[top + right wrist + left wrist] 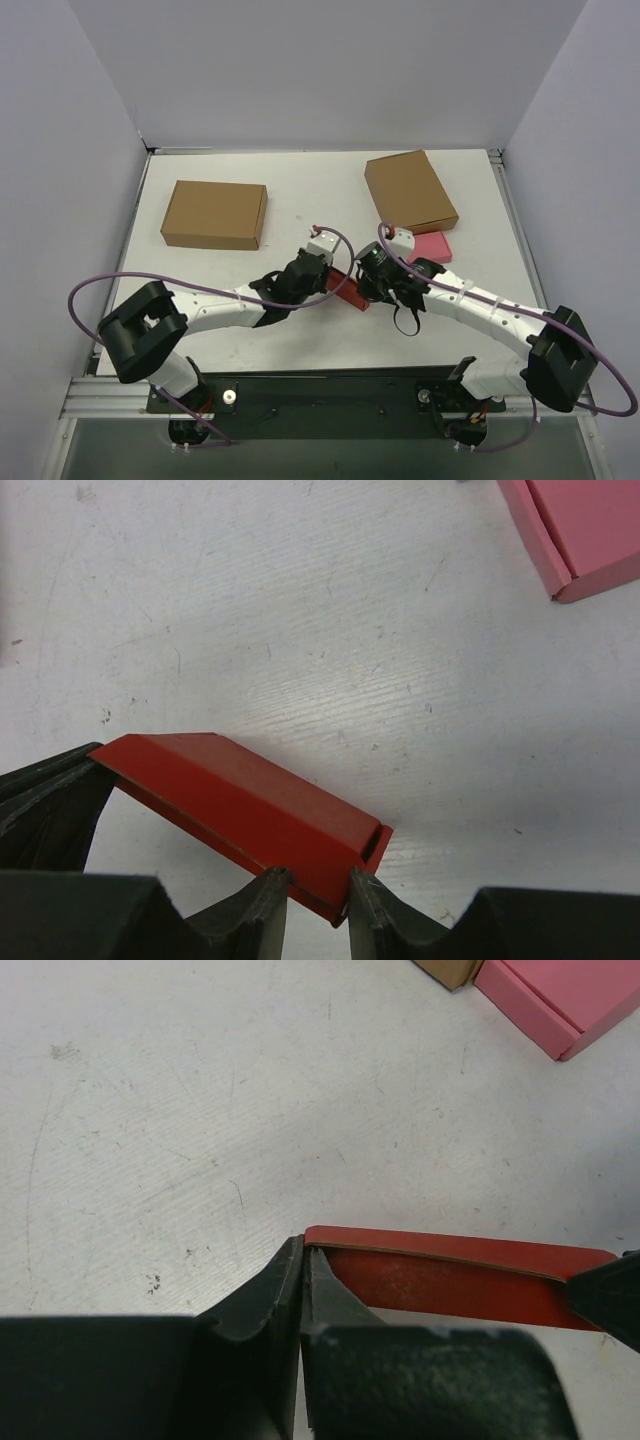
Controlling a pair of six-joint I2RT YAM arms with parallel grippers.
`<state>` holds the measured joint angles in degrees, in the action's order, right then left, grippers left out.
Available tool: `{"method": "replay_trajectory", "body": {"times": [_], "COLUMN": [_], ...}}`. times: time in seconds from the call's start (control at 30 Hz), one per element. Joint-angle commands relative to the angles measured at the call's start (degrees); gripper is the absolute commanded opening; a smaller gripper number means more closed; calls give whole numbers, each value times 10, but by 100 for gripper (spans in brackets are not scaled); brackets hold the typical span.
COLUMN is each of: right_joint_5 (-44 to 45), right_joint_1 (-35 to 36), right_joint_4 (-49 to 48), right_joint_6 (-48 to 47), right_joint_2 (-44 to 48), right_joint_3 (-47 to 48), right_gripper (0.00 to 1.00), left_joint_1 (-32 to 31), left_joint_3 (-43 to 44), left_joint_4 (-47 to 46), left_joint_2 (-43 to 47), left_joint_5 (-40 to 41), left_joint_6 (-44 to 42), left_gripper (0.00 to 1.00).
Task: Fold the paper box
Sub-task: Close the paper box at the center of the board.
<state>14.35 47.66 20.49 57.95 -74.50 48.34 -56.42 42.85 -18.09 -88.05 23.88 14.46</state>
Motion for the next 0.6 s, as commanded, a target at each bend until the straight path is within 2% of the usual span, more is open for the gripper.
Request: {"method": "replay_trajectory", "body": {"times": [0.0, 0.13, 0.3, 0.57], "right_joint_5": [9, 13, 15, 14], "right_joint_1": [6, 6, 5, 5], "right_joint_4": [61, 69, 75, 84], "right_joint_6": [-22, -27, -31, -35], "right_joint_2": [-53, -60, -70, -79], "right_joint_3": [-11, -1, 11, 21], "right_gripper": [0, 0, 0, 0], "left_joint_1": [-15, -13, -10, 10], "left_joint_3": [1, 8, 13, 0], "left_joint_4": [98, 103, 108, 118], "left_joint_2": [8, 21, 37, 78], "left_joint_5": [-97, -103, -110, -124], "left_joint_6": [1, -5, -7, -6], "left_gripper": [13, 19, 33, 45]}}
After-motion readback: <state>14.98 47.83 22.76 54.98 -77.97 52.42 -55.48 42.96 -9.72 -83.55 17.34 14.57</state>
